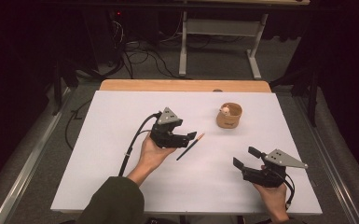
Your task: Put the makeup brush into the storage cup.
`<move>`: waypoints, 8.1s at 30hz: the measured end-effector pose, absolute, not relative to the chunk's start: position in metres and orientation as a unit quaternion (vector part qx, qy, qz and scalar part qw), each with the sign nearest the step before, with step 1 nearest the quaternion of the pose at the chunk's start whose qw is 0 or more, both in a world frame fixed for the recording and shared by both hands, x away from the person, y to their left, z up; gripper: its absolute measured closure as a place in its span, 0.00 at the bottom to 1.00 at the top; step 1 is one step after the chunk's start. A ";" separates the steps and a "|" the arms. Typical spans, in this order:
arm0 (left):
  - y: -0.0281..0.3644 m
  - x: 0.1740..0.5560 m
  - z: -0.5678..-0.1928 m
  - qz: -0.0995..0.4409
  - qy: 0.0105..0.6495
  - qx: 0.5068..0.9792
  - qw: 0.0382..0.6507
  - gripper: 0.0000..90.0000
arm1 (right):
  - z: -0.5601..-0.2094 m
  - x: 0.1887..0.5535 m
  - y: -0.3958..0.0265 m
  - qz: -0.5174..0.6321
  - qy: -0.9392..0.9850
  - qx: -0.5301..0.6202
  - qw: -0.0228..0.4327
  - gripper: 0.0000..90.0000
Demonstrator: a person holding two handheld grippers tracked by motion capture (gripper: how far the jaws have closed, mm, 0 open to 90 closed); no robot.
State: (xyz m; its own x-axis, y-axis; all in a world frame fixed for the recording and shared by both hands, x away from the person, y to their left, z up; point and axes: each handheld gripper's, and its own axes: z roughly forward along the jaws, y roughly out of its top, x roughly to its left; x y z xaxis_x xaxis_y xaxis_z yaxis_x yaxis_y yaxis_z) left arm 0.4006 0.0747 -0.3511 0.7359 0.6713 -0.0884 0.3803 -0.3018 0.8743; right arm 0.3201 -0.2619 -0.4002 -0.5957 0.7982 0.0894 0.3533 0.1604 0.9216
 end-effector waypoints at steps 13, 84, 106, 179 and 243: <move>0.066 0.412 -0.346 0.135 0.343 0.827 0.425 0.35 | -0.400 0.320 -0.262 0.512 0.732 0.393 0.219 0.28; 0.012 0.455 -0.393 0.022 0.377 0.918 0.125 0.72 | -0.403 0.322 -0.257 0.499 0.745 0.393 0.206 0.29; 0.003 0.454 -0.395 0.032 0.370 0.922 0.108 0.91 | -0.404 0.323 -0.256 0.498 0.746 0.391 0.205 0.29; 0.077 0.412 -0.361 0.042 0.319 0.898 0.301 0.93 | -0.405 0.323 -0.255 0.490 0.750 0.397 0.203 0.29; 0.139 0.331 -0.370 0.066 0.310 0.846 0.429 0.93 | -0.396 0.321 -0.253 0.504 0.747 0.392 0.187 0.21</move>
